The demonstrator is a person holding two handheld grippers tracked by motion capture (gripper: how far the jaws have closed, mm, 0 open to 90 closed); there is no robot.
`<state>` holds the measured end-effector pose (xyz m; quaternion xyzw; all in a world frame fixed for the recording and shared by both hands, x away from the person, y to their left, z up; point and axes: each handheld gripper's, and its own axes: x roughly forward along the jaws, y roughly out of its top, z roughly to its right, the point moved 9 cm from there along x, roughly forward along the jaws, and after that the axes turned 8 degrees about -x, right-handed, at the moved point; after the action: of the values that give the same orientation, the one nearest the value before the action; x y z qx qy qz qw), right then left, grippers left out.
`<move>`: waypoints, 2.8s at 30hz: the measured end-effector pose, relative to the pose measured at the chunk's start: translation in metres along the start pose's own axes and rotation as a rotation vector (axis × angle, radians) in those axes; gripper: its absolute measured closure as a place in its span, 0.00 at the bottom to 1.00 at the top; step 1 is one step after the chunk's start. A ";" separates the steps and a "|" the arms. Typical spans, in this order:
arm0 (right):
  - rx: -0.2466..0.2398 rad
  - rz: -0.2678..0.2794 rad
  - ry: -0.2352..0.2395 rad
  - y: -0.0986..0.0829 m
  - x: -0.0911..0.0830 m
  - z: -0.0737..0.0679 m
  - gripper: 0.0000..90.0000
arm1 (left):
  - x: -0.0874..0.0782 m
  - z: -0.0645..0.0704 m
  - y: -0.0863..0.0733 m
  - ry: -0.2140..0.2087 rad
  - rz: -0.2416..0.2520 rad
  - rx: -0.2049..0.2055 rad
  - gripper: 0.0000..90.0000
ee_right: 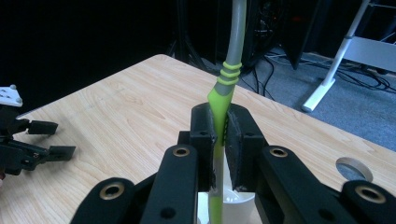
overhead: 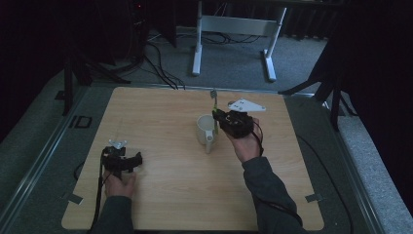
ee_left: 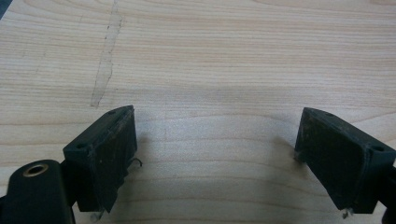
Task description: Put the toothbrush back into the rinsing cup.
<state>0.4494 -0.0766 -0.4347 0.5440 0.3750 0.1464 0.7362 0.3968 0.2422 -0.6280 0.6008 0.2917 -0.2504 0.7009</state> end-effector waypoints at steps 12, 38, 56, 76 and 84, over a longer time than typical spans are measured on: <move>0.004 0.007 0.016 0.003 0.002 -0.005 0.91 | 0.000 0.000 0.000 0.001 0.000 0.000 0.15; 0.004 0.006 0.039 0.001 0.008 -0.016 0.91 | 0.000 0.000 0.000 0.000 0.000 0.000 0.15; 0.003 -0.001 0.045 -0.002 0.011 -0.019 0.91 | 0.000 0.000 0.000 0.000 0.000 0.000 0.15; 0.010 -0.021 0.052 -0.013 0.015 -0.021 0.91 | 0.000 0.000 0.000 0.000 0.001 0.000 0.15; 0.013 -0.028 0.051 -0.018 0.017 -0.020 0.91 | 0.000 0.000 0.000 0.000 0.001 -0.001 0.15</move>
<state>0.4434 -0.0586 -0.4601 0.5395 0.4021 0.1473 0.7249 0.3969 0.2421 -0.6280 0.6007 0.2915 -0.2496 0.7013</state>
